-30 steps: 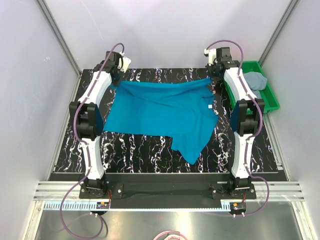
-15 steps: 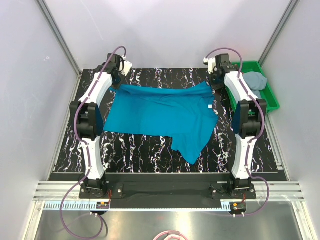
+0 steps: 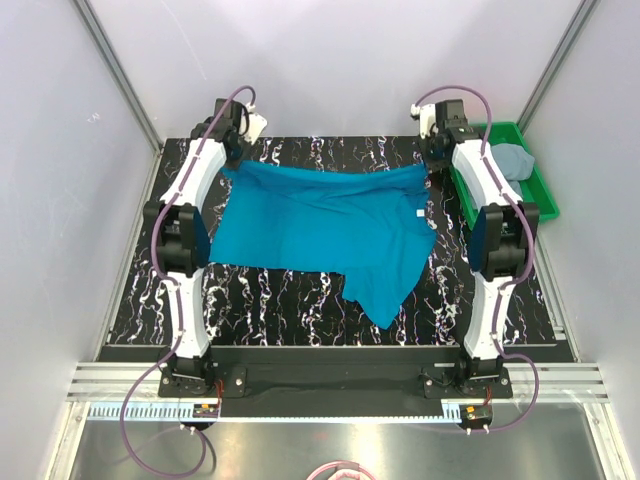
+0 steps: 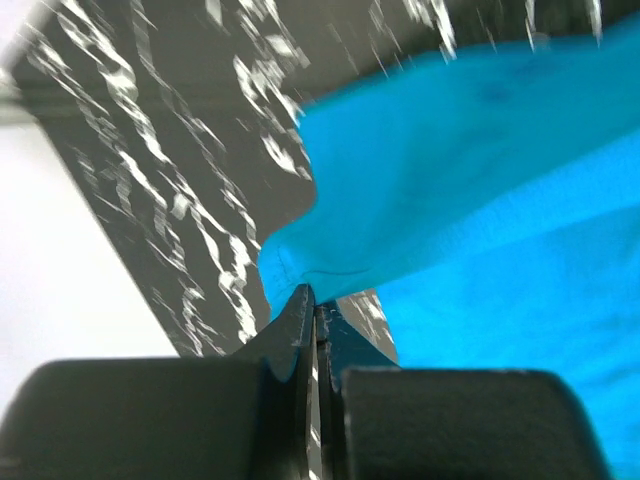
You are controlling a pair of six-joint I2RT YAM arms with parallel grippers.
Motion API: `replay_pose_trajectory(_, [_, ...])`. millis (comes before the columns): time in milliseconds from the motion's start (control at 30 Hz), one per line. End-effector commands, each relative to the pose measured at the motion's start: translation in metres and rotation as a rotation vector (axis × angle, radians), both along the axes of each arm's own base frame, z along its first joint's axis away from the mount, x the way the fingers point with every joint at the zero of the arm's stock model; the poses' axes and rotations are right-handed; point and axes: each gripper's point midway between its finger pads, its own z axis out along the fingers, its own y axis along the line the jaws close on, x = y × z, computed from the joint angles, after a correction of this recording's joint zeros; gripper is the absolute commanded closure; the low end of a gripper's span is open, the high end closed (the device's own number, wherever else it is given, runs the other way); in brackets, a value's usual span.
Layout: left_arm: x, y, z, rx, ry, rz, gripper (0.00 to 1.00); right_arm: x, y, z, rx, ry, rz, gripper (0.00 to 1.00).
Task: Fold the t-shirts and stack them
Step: Fold the tshirt
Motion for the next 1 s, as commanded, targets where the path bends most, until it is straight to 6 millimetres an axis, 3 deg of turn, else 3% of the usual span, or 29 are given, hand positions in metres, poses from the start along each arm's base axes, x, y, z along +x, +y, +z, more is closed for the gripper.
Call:
replay_pose_trajectory(0, [0.031, 0.005, 0.030, 0.027, -0.132, 0.038, 1.00, 0.041, -0.009, 0.039, -0.038, -0.152, -0.047, 1.00])
replay_pose_trajectory(100, [0.042, 0.008, 0.051, 0.025, -0.227, 0.062, 1.00, 0.061, -0.015, 0.077, -0.037, -0.268, -0.096, 1.00])
replay_pose_trajectory(133, [0.045, 0.008, 0.077, 0.015, -0.302, 0.066, 1.00, 0.068, -0.017, 0.100, -0.027, -0.325, -0.112, 1.00])
replay_pose_trajectory(167, [0.044, 0.008, 0.085, 0.008, -0.330, 0.076, 1.00, 0.071, -0.020, 0.113, -0.019, -0.357, -0.124, 1.00])
replay_pose_trajectory(300, [0.037, 0.009, 0.144, -0.022, -0.465, 0.082, 1.00, 0.068, -0.027, 0.174, 0.030, -0.475, -0.165, 1.00])
replay_pose_trajectory(333, [0.030, 0.008, 0.165, -0.036, -0.504, 0.082, 1.00, 0.065, -0.028, 0.184, 0.036, -0.491, -0.168, 1.00])
replay_pose_trajectory(367, [0.024, 0.007, 0.174, -0.044, -0.516, 0.080, 1.00, 0.060, -0.030, 0.194, 0.040, -0.510, -0.174, 1.00])
replay_pose_trajectory(400, [0.019, 0.006, 0.184, -0.052, -0.529, 0.071, 1.00, 0.050, -0.029, 0.217, 0.053, -0.549, -0.179, 1.00])
replay_pose_trajectory(433, [0.008, 0.007, 0.205, -0.061, -0.565, 0.071, 1.00, 0.043, -0.030, 0.225, 0.057, -0.559, -0.179, 1.00])
replay_pose_trajectory(467, [-0.001, 0.006, 0.212, -0.060, -0.565, 0.065, 1.00, 0.036, -0.030, 0.225, 0.055, -0.550, -0.179, 1.00])
replay_pose_trajectory(500, [-0.009, 0.007, 0.221, -0.061, -0.576, 0.059, 1.00, 0.019, -0.032, 0.247, 0.055, -0.584, -0.179, 1.00])
replay_pose_trajectory(533, [-0.025, 0.008, 0.244, -0.067, -0.617, 0.053, 1.00, 0.011, -0.033, 0.246, 0.050, -0.572, -0.176, 1.00])
replay_pose_trajectory(567, [-0.036, 0.008, 0.247, -0.066, -0.614, 0.043, 1.00, 0.002, -0.035, 0.252, 0.047, -0.578, -0.175, 1.00])
replay_pose_trajectory(600, [-0.045, 0.008, 0.255, -0.073, -0.628, 0.032, 1.00, -0.019, -0.038, 0.275, 0.041, -0.620, -0.167, 1.00])
replay_pose_trajectory(633, [-0.065, 0.009, 0.279, -0.085, -0.680, 0.028, 1.00, -0.028, -0.039, 0.269, 0.032, -0.601, -0.165, 1.00])
replay_pose_trajectory(667, [-0.074, 0.009, 0.280, -0.091, -0.680, 0.023, 1.00, -0.039, -0.042, 0.276, 0.029, -0.613, -0.165, 1.00])
replay_pose_trajectory(700, [-0.084, 0.009, 0.287, -0.102, -0.694, 0.019, 1.00, -0.062, -0.042, 0.298, 0.030, -0.659, -0.159, 1.00])
replay_pose_trajectory(767, [-0.115, 0.007, 0.307, -0.126, -0.727, 0.008, 1.00, -0.084, -0.044, 0.301, 0.029, -0.662, -0.158, 1.00])
replay_pose_trajectory(800, [-0.125, 0.004, 0.310, -0.141, -0.726, -0.008, 1.00, -0.107, -0.045, 0.322, 0.039, -0.709, -0.159, 1.00])
replay_pose_trajectory(867, [-0.156, -0.001, 0.318, -0.170, -0.731, -0.044, 1.00, -0.131, -0.047, 0.335, 0.047, -0.735, -0.167, 1.00])
replay_pose_trajectory(900, [-0.178, -0.005, 0.329, -0.193, -0.758, -0.072, 0.99, -0.154, -0.048, 0.349, 0.062, -0.763, -0.177, 1.00])
replay_pose_trajectory(967, [-0.198, -0.013, 0.319, -0.199, -0.729, -0.111, 0.99, -0.180, -0.048, 0.361, 0.079, -0.791, -0.181, 1.00])
